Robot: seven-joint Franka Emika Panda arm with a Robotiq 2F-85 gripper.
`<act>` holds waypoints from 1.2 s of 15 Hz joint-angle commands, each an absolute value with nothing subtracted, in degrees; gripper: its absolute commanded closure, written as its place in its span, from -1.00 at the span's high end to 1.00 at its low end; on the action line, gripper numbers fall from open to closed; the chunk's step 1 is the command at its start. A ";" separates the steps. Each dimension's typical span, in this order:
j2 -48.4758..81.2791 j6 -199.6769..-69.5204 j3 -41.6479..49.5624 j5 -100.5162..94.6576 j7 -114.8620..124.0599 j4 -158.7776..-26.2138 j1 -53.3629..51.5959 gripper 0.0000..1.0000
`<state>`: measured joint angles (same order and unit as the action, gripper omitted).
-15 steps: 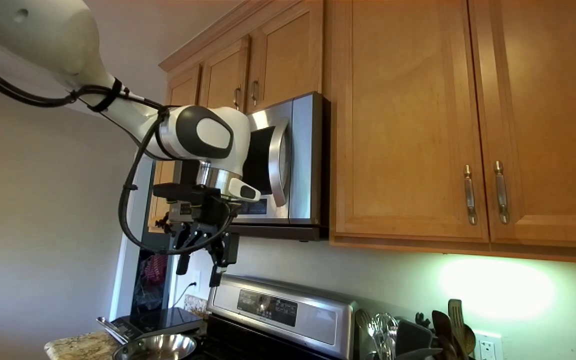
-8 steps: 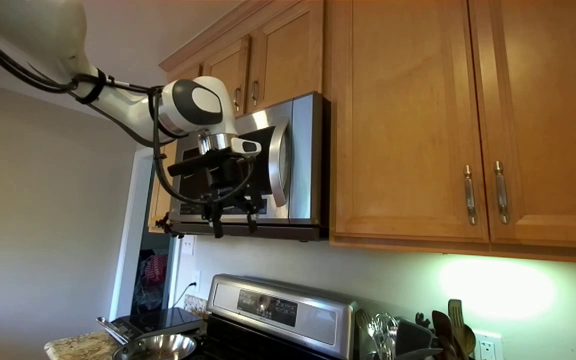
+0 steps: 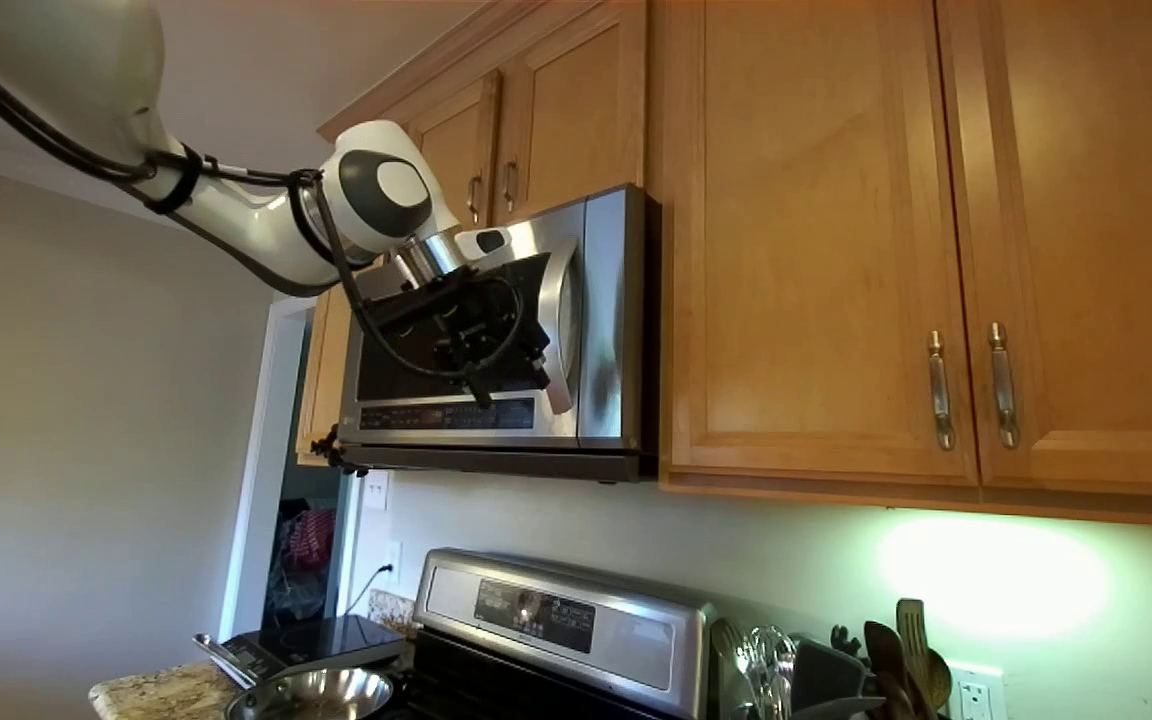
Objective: Open the microwave door
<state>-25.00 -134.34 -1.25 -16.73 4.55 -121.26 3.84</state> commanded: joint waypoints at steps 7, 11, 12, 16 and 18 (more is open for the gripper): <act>-24.81 -137.37 -1.86 -16.57 6.35 -121.13 5.05 1.00; -23.17 -144.36 -2.25 -17.13 9.37 -119.67 5.96 1.00; -22.87 -146.24 -2.50 -17.33 10.54 -119.27 6.42 1.00; -21.22 -153.60 -3.31 -16.79 15.13 -117.22 8.11 1.00; -20.31 -156.32 -4.17 -17.40 17.43 -115.84 9.54 1.00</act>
